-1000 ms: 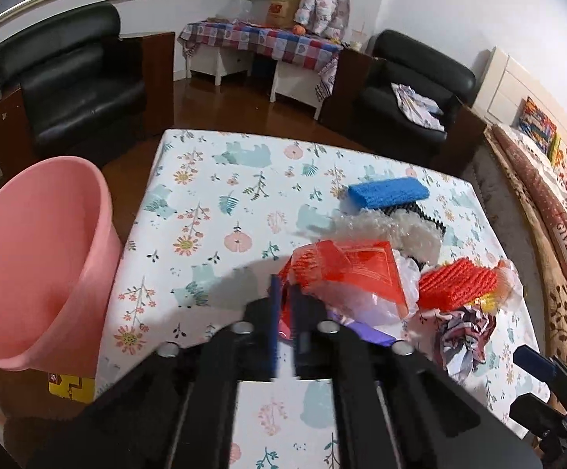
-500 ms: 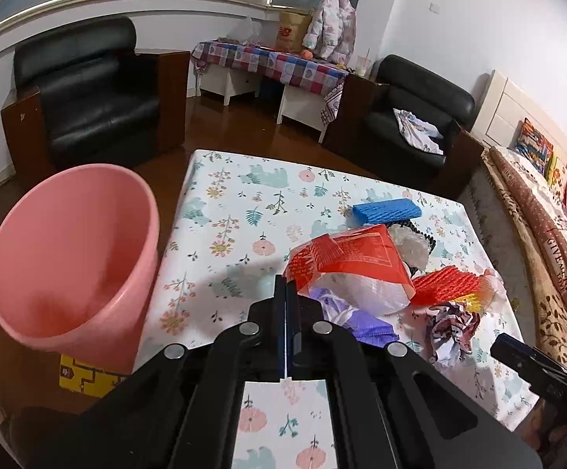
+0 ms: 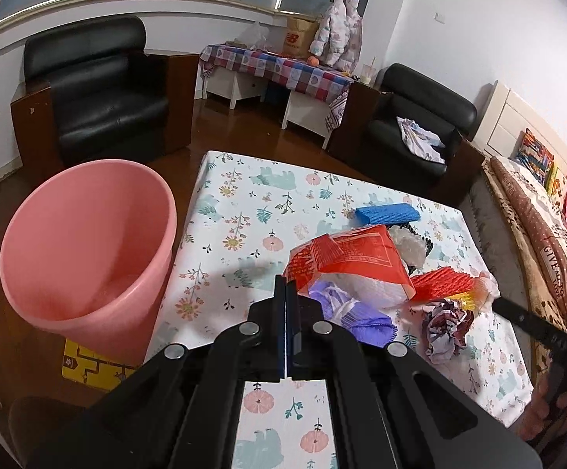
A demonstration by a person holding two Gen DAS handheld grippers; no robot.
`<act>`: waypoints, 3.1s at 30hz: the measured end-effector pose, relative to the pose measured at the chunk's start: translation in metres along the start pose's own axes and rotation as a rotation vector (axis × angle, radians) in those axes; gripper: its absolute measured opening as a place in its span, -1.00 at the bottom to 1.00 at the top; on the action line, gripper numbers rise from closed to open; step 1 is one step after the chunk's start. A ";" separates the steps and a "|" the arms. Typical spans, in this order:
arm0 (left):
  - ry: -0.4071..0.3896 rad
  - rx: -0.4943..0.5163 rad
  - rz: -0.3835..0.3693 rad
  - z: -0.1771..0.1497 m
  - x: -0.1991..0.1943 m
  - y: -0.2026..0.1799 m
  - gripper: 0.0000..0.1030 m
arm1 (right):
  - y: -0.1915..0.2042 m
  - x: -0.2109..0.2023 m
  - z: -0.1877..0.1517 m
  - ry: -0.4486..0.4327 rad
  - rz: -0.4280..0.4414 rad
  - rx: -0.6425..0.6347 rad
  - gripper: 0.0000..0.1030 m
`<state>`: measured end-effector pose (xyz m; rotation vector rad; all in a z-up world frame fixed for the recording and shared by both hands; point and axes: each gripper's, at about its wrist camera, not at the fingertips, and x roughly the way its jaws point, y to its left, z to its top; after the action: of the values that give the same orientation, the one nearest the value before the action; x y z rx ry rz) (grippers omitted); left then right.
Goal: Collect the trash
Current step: 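Grasp the red mesh bag with the left tool while the right tool grasps the red net, then carry both red items over the pink bucket and open both tools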
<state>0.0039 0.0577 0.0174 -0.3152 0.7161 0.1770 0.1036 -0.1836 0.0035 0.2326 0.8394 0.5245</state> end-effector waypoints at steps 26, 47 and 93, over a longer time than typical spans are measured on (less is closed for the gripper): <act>-0.024 -0.037 0.055 -0.013 -0.023 0.008 -1.00 | -0.032 0.059 0.018 0.144 0.106 0.256 -0.79; -0.097 -0.083 0.023 -0.011 -0.046 0.036 -1.00 | 0.037 -0.012 0.047 -0.047 0.119 0.035 -0.86; -0.056 -0.294 0.247 0.001 -0.037 0.197 -1.00 | 0.328 0.196 0.010 0.301 0.333 -0.417 -0.73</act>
<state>-0.0754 0.2409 -0.0014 -0.5003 0.6726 0.5265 0.1050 0.1981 0.0134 -0.0970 0.9662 1.0508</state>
